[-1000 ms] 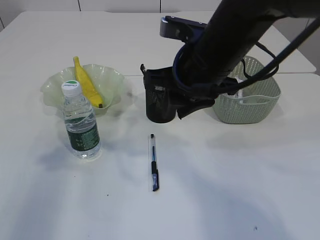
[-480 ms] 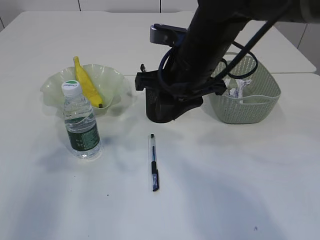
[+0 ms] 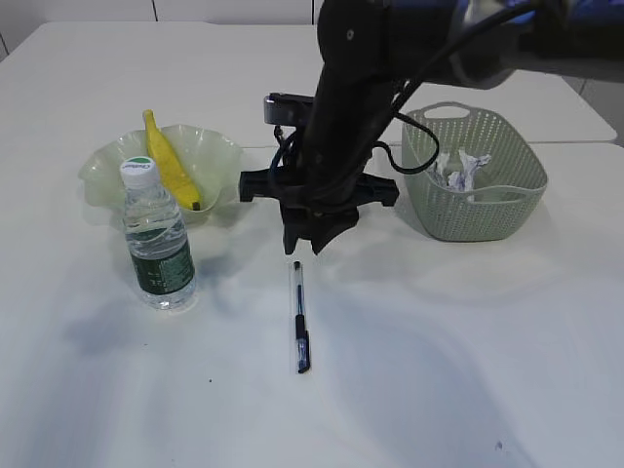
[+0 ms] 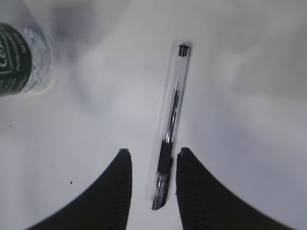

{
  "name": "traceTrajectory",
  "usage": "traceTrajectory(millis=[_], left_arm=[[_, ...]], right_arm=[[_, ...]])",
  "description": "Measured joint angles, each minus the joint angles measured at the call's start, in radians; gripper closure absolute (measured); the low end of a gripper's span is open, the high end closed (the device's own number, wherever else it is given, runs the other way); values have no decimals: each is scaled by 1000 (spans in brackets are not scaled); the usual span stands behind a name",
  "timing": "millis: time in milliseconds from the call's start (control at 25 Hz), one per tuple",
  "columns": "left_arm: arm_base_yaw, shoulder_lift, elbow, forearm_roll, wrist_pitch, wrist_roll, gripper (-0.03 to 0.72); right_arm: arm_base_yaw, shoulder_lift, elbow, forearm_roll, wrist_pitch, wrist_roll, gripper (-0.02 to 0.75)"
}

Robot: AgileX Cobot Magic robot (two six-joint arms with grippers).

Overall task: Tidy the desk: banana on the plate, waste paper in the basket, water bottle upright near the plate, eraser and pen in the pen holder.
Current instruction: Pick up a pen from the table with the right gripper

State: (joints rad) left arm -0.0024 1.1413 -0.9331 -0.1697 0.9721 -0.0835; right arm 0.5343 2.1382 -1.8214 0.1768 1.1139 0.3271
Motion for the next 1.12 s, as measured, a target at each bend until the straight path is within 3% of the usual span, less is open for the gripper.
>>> traceTrajectory(millis=[240, 600, 1120], left_arm=[[0, -2, 83, 0, -27, 0, 284], [0, -5, 93, -1, -58, 0, 288], [0, -5, 97, -4, -77, 0, 288]], right_arm=[[0, 134, -163, -34, 84, 28, 497], [1, 306, -366, -53, 107, 115, 496], [1, 342, -392, -101, 107, 157, 496]])
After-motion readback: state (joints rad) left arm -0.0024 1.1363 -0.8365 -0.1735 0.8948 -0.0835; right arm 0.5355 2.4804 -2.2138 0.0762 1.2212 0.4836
